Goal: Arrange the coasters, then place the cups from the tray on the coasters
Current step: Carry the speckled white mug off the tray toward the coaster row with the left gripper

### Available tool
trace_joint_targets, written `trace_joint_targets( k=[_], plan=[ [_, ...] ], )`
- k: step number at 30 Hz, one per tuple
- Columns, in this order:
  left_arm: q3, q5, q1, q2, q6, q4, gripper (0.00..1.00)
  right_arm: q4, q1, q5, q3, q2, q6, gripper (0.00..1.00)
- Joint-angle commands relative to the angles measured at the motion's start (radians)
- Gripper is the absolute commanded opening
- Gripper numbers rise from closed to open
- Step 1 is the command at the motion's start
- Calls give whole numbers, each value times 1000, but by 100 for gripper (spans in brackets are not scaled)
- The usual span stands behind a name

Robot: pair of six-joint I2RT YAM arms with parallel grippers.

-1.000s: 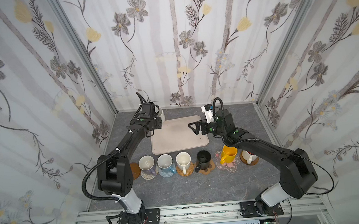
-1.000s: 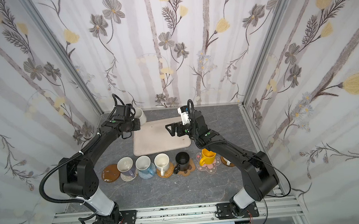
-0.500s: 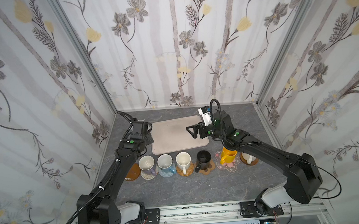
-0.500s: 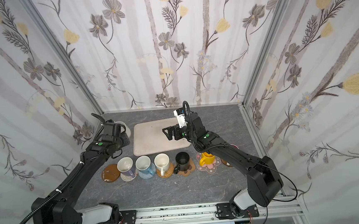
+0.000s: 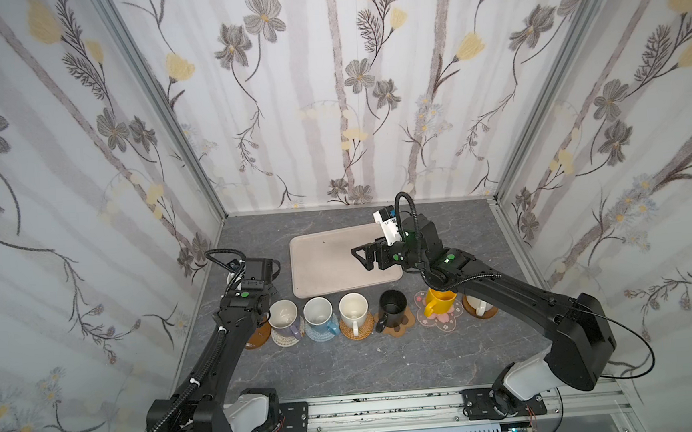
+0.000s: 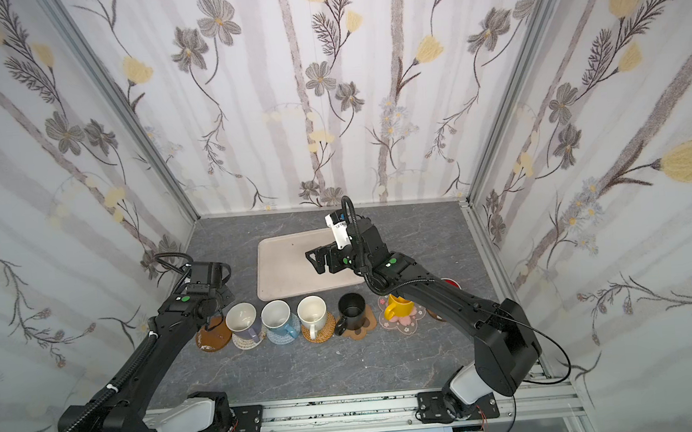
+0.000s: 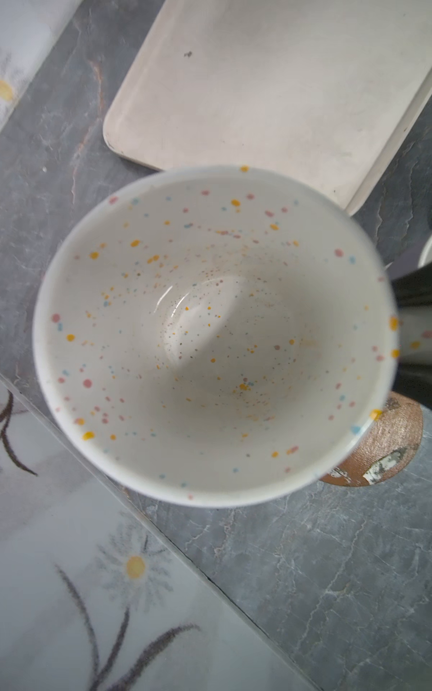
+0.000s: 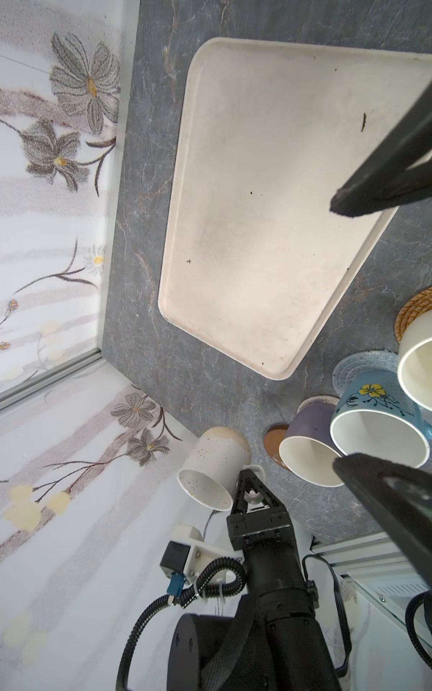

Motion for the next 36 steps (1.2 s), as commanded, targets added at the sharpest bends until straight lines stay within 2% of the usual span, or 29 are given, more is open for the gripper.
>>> trace_joint_targets(
  k=[1, 7, 11, 17, 22, 36],
  plan=[
    [-34, -68, 3, -32, -78, 47, 0, -6, 3, 8, 8, 7, -5, 100],
    [-102, -107, 3, -116, -151, 50, 0, -13, 12, 5, 14, 17, -2, 100],
    [-126, -93, 3, -110, -160, 51, 0, -28, 20, 5, 26, 24, -2, 100],
    [-154, -193, 3, -109, -241, 54, 0, -51, 33, 10, 51, 46, -2, 99],
    [-204, -230, 3, -79, -313, 88, 0, -98, 50, 34, 90, 76, -10, 100],
    [-267, -126, -29, -94, -288, 171, 0, -147, 78, 72, 157, 145, -12, 100]
  ],
)
